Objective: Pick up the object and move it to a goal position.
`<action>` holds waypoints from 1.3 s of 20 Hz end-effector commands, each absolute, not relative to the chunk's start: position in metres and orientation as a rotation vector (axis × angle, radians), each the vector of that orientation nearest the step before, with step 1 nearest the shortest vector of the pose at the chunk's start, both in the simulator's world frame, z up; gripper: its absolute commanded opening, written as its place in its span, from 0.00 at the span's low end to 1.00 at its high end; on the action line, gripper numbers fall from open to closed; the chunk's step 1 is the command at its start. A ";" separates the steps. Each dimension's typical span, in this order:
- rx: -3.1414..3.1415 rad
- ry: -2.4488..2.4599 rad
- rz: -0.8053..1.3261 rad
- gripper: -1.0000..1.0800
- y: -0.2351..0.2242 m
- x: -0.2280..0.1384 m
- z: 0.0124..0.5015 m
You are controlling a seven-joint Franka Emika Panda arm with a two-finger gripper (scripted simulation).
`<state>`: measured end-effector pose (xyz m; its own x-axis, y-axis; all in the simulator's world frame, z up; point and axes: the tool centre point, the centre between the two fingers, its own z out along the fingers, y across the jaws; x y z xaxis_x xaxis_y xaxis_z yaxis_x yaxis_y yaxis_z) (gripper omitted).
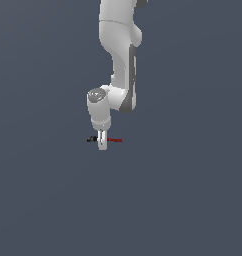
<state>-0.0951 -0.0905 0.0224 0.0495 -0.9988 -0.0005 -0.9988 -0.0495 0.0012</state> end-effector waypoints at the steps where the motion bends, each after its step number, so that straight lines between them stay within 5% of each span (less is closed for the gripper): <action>1: 2.275 -2.167 -0.001 0.96 -0.090 -0.095 0.015; 5: 2.274 -2.168 -0.001 0.96 -0.091 -0.095 0.010; 6: 2.274 -2.168 -0.001 0.00 -0.091 -0.095 0.010; 26: 2.277 -2.170 0.002 0.00 -0.096 -0.100 0.034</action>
